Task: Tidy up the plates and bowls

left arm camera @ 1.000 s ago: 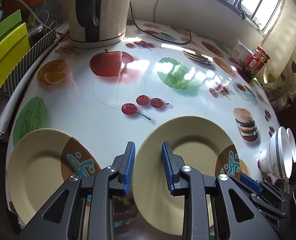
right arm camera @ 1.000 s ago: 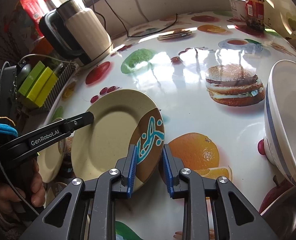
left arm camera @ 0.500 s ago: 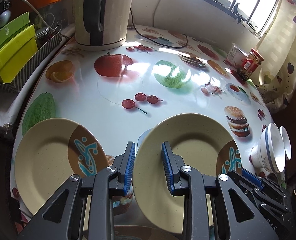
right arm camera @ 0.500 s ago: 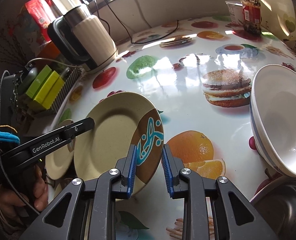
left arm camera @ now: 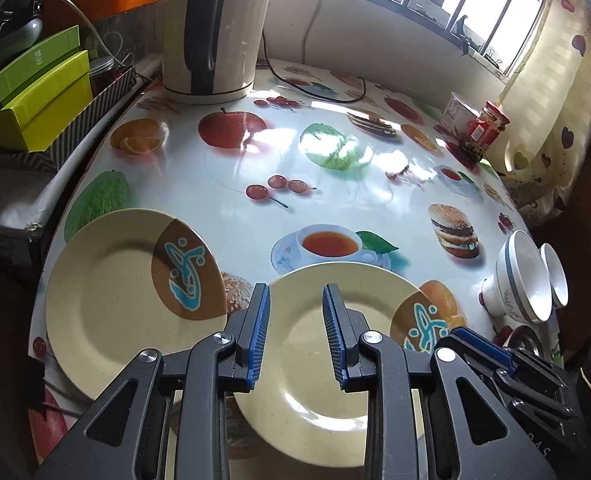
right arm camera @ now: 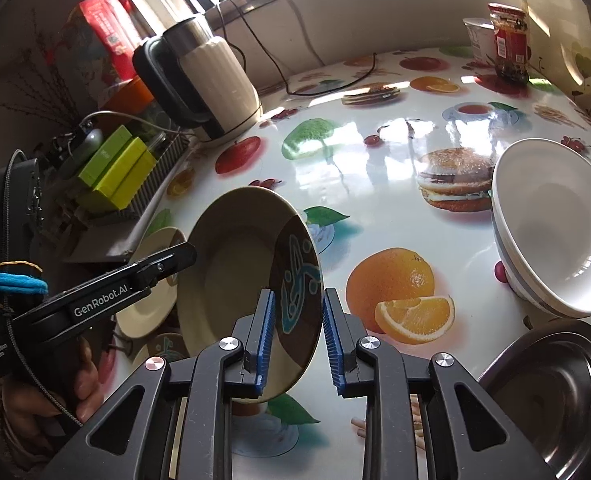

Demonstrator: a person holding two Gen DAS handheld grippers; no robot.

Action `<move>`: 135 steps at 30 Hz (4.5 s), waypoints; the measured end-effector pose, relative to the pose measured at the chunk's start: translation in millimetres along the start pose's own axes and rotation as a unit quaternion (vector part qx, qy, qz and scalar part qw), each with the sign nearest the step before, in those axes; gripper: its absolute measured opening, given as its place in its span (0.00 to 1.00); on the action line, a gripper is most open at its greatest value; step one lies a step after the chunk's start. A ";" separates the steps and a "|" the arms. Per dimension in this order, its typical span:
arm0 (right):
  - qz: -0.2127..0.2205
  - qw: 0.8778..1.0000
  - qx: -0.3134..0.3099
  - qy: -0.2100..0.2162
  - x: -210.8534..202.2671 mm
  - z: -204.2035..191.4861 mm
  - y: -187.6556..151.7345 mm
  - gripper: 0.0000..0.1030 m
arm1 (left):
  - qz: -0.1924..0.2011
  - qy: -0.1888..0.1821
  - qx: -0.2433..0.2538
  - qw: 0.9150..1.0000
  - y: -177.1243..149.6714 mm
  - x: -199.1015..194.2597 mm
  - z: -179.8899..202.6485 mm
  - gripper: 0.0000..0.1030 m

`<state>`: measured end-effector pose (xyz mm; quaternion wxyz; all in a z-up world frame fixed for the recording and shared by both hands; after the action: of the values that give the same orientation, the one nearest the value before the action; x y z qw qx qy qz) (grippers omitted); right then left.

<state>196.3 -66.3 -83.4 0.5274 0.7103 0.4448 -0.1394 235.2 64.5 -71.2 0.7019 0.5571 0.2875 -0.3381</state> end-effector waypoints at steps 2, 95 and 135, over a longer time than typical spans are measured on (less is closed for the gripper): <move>-0.004 1.000 -0.001 -0.007 2.5 0.7 -3.1 0.20 | -0.001 -0.005 0.003 1.000 -3.8 3.2 1.4 0.28; -0.086 0.994 -0.001 0.068 18.0 -56.7 -75.8 0.18 | 0.002 0.026 -0.135 0.991 -111.3 -69.6 -93.5 0.24; -0.070 0.995 -0.063 0.025 16.1 -62.1 -78.0 0.31 | 0.002 0.026 -0.143 0.989 -115.9 -72.5 -97.4 0.30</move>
<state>127.9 -0.6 -117.9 0.5492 0.6459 0.5142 -0.1298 96.5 153.3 -103.5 0.7674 0.4604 0.3497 -0.2774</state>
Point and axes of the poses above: each gripper's, at about its wrist camera, not at the fingertips, and x roughly the way its jaws point, z to its right, y to its top, the point moved 9 cm from there along x, roughly the way its jaws point, and after that the axes turned 4 degrees about z, right-handed, at the moved point
